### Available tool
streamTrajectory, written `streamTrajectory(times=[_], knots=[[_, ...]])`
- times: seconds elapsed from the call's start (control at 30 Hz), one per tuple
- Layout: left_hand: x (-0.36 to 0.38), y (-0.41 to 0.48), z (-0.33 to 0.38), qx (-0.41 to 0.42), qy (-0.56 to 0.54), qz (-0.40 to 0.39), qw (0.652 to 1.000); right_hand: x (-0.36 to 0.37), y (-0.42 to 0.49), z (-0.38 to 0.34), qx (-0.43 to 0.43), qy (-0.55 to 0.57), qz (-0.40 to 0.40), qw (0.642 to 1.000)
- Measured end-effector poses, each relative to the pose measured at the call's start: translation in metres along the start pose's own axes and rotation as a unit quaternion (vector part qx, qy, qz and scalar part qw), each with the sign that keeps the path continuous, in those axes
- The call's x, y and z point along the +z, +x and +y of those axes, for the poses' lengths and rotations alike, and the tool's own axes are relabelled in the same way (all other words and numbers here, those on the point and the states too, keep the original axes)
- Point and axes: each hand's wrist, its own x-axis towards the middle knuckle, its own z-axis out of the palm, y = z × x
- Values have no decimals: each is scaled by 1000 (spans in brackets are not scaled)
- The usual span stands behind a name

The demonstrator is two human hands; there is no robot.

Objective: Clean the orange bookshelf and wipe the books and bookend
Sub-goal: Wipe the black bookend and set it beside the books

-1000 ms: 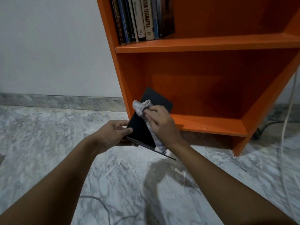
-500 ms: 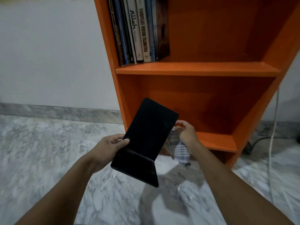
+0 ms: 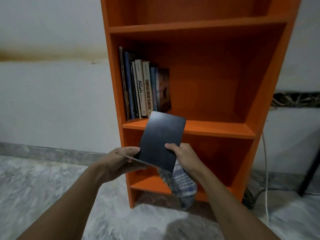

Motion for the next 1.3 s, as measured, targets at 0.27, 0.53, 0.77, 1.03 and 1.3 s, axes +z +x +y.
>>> streamTrajectory(times=[0.27,0.53,0.77,1.03,1.3], knots=[[41,-15,59,45,-30,111,992,-60,9,-75,-92,-163,82,979],[100,7,99,18,-26,74,997,-105,22,-106,-158,-302,212,916],[142,63,120,26,-40,163,986,-131,34,-115,-195,-403,224,866],[133,97,122,31,-64,179,981,-134,47,-101,-120,-395,149,899],[115,112,106,-9,-93,98,991,-117,59,-89,-49,-394,187,899]])
